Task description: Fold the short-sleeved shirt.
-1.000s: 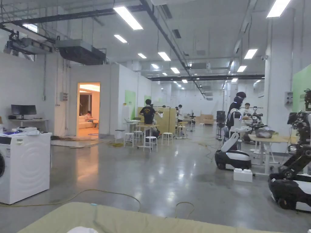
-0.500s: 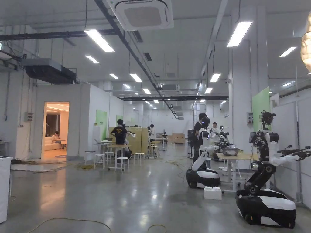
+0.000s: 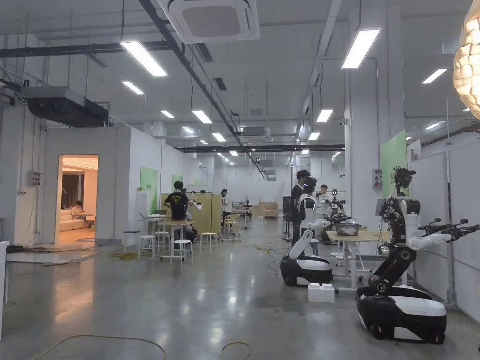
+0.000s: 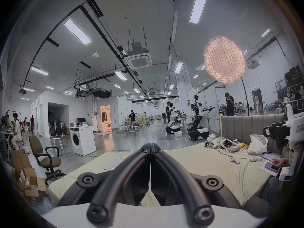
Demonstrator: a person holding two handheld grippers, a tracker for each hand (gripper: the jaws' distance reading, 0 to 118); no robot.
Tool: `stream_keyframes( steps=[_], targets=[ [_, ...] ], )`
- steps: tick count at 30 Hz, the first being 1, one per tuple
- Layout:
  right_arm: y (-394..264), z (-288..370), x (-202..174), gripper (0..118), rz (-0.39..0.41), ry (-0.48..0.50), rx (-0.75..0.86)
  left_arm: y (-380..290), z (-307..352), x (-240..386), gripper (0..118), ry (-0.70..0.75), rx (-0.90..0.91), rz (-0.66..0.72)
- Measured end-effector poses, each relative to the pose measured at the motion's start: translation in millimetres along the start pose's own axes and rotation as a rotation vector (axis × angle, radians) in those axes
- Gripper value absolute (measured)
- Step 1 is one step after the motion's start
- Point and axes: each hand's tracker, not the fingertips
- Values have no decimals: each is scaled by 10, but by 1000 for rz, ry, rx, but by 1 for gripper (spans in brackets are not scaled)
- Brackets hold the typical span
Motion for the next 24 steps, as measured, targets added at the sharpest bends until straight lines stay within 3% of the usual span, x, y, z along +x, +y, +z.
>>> stream_keyframes(
  steps=[3, 4, 5, 7, 8, 9, 11, 14, 24],
  targets=[
    [-12, -16, -16, 0, 12, -5, 7, -11, -61, 8, 3, 15, -18, -1],
    [-11, -15, -17, 0, 9, -4, 12, -22, -73, -1, 10, 14, -20, 2],
    [-8, -17, -17, 3, 2, -2, 18, -27, -85, -13, 25, 9, -26, 13],
    [-8, -26, -2, 28, -17, 1, 23, -40, -104, -27, 56, -12, -47, 51],
    [-5, -36, 5, 59, -24, 2, 24, -49, -115, -32, 73, -17, -51, 65],
    [-5, -54, 6, 80, -26, -3, 25, -58, -125, -37, 78, -20, -52, 75],
    [-14, -53, 14, 94, -26, -13, 33, -61, -129, -38, 88, -21, -52, 83],
    [-11, -75, 16, 117, -35, -22, 30, -63, -160, -27, 118, -17, -56, 87],
    [-114, -98, -16, 118, -33, 7, 45, -56, -158, 27, 118, -35, -25, 74]
  ],
)
